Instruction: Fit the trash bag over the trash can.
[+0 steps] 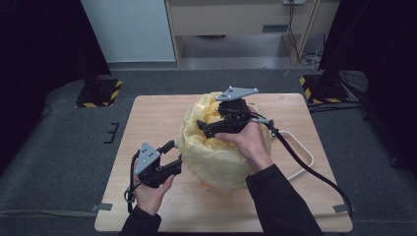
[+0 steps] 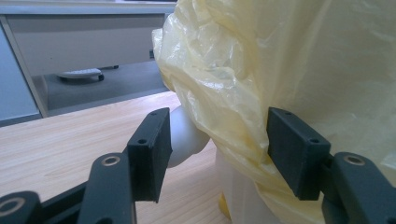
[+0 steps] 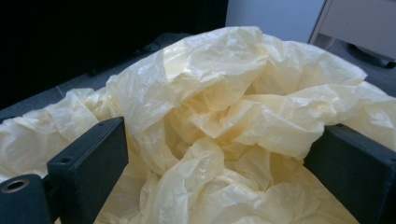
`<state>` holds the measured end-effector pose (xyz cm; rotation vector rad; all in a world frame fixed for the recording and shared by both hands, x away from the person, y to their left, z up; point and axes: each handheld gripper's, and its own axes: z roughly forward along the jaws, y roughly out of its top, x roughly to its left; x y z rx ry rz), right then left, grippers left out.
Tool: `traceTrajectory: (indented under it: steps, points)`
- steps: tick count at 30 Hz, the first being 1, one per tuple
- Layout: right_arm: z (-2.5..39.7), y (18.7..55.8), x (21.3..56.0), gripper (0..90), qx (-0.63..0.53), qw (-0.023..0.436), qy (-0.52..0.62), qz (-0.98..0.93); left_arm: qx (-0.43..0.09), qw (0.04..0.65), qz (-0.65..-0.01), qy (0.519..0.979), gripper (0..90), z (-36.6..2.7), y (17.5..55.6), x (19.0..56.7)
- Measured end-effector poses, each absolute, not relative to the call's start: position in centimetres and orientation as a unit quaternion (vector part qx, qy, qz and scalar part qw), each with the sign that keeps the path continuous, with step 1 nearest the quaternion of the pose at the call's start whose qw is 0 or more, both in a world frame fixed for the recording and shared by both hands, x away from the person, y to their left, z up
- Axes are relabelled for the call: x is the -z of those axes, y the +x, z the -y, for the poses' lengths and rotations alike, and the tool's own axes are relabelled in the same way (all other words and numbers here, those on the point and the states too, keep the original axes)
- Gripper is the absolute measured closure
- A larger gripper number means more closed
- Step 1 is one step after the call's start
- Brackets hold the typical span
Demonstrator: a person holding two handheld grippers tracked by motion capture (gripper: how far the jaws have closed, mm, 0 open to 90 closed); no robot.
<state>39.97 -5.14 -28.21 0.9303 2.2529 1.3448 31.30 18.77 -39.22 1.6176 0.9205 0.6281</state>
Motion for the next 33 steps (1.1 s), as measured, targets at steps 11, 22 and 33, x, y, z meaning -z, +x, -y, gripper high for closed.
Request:
traceTrajectory:
  steps: [11, 22, 33]
  points:
    - [4.4, 40.3, 29.7, 5.9, -0.434, 0.153, 0.333, -0.823, -0.266, 0.556, -0.388, 0.685, 41.0, -18.7, 31.2, 39.1]
    - [5.7, 39.4, 27.7, 5.7, -0.508, 0.209, 0.331, -0.767, -0.265, 0.554, -0.390, 0.686, 41.0, -18.7, 31.3, 39.3]
    - [6.3, 39.0, 26.8, 6.4, -0.541, 0.251, 0.343, -0.726, -0.266, 0.553, -0.390, 0.687, 41.2, -18.8, 31.3, 39.3]
